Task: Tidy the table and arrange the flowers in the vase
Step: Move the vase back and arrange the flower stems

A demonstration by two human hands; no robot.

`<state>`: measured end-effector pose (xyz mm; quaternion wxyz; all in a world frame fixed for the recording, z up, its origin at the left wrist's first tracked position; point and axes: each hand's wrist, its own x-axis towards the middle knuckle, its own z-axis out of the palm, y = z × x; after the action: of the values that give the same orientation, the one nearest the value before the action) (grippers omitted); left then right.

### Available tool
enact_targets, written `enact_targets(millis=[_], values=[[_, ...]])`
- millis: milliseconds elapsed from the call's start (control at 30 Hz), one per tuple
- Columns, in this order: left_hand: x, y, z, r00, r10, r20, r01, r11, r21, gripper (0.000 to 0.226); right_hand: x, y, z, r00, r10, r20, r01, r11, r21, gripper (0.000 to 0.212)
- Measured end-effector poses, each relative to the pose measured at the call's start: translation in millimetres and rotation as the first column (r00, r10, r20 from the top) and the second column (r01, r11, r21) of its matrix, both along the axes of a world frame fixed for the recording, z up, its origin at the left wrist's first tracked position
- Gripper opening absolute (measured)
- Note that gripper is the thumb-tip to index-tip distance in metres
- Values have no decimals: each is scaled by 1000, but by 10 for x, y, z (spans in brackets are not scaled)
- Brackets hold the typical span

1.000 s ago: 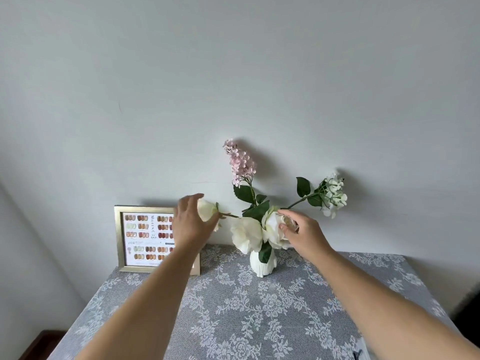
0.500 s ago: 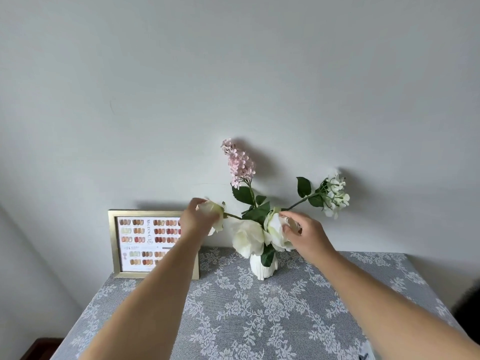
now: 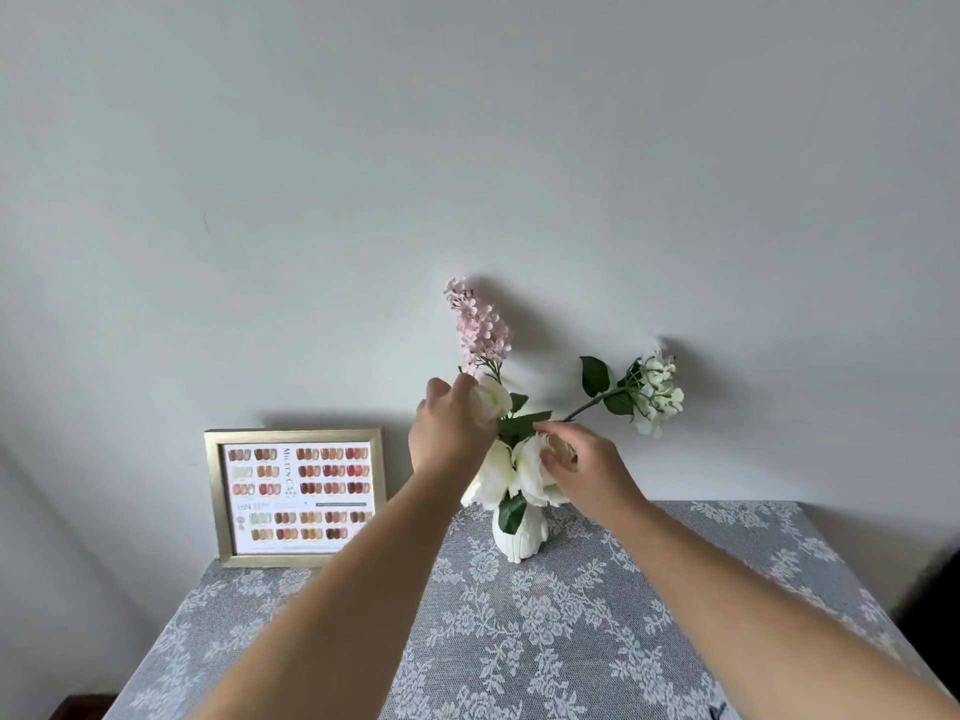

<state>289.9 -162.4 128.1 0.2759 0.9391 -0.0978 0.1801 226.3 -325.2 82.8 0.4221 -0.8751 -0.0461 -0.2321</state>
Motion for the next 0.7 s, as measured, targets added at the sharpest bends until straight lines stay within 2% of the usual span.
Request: enact_targets(millis=[233,333,467,600,700], values=[[-39,-213,-137,997,26,-71,-15,990,144,37,36,2,-16,1000,2,9,-2,1000,-8,33],[-30,-230,-176,994,21,-107,-4,988,154,39,44,-12,-31,1000,-9,-1,9,1000,-5,34],[-28,-169,-192,990,-73,-125,79,996,46,55,33,-48,-17,1000,-21,11,21,1000,-4,34],[-80,-15,-281,987,-135,-84,145,981,132,83,30,-54,-18,999,-38,12,38,999,14,36],[-86,38,-378,979,-172,-112,185,976,114,90,31,-29,-22,999,-38,34,38,999,-9,38]])
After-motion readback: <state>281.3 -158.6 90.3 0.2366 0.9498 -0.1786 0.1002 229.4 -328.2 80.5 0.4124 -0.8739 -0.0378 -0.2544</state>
